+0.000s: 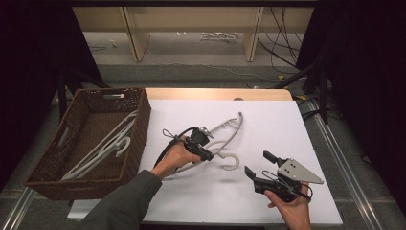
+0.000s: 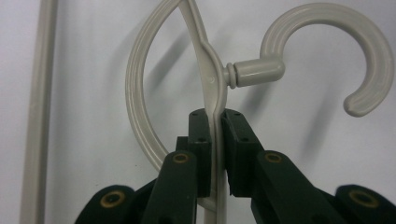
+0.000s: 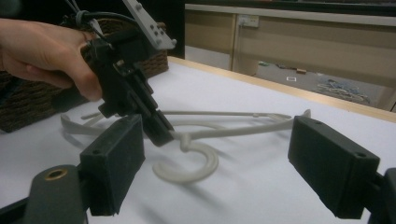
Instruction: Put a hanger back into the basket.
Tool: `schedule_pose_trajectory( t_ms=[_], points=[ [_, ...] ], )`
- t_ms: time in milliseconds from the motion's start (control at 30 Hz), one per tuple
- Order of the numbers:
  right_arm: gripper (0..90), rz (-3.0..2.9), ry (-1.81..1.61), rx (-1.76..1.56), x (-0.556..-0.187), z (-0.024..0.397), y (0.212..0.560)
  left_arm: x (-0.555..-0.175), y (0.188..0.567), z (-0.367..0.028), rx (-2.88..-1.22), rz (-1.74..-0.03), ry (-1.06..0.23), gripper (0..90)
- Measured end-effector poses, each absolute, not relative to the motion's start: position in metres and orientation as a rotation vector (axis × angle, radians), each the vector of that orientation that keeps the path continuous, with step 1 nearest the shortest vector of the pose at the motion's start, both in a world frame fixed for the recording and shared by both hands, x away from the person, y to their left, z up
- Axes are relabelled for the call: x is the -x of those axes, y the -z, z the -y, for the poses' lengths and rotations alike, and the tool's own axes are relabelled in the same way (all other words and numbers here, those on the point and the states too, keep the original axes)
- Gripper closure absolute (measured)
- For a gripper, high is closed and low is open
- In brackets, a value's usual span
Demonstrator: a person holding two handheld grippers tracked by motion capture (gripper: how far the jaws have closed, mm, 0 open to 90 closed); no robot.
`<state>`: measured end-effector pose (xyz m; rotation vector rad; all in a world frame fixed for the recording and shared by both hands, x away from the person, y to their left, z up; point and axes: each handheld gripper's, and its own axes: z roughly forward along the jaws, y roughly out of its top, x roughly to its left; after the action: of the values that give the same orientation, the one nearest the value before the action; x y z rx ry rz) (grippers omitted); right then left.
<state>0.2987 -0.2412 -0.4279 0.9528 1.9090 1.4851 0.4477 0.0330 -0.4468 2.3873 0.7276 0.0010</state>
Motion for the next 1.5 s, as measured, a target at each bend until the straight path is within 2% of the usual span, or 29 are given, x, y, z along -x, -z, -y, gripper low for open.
schedule_pose_trajectory(
  t_ms=[733,1033,1500],
  points=[
    [19.5,-1.904,-1.507,-0.952,-0.299,0.241,0.428,-0.458,0.414,-0.068,-2.005,-0.901,0.136,82.7],
    [19.5,-1.908,-1.482,-0.957,-0.299,0.242,0.428,-0.448,0.397,-0.079,-1.960,-0.916,0.094,82.6],
    [19.5,-1.915,-1.479,-0.957,-0.299,0.241,0.429,-0.419,0.349,-0.090,-1.943,-0.802,0.040,82.5]
  ],
)
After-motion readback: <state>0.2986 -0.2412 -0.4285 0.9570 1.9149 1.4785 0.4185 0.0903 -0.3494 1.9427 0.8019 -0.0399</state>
